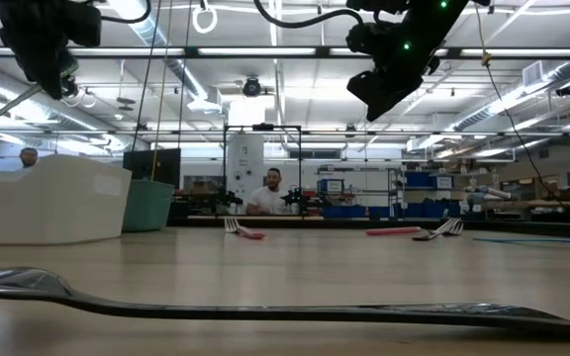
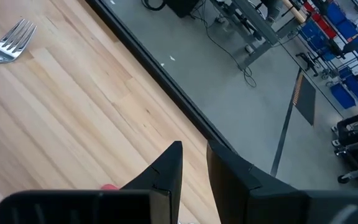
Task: Sort silverware by color (type)
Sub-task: Put the blue fork into the white bin
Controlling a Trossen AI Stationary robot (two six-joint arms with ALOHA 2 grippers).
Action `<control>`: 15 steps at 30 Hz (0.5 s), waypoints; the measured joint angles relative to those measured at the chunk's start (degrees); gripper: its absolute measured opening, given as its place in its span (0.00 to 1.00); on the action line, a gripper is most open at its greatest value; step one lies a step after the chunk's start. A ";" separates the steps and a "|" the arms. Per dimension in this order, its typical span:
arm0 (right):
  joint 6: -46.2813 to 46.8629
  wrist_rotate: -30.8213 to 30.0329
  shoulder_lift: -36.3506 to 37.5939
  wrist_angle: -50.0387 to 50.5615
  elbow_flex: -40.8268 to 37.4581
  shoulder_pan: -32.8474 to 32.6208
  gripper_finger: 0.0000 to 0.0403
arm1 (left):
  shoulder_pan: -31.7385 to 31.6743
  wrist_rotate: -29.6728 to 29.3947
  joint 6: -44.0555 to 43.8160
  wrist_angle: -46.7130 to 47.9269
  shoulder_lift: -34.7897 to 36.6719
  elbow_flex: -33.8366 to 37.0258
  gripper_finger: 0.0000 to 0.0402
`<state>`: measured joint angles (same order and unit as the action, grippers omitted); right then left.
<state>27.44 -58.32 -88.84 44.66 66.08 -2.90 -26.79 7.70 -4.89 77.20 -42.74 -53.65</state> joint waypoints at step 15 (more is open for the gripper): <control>0.04 1.45 0.00 -0.02 0.00 0.02 0.20 | 0.00 0.26 -0.20 -5.35 0.00 6.82 0.03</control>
<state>27.49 -56.86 -88.84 44.64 66.08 -2.87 -26.79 7.97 -5.08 71.85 -42.74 -46.83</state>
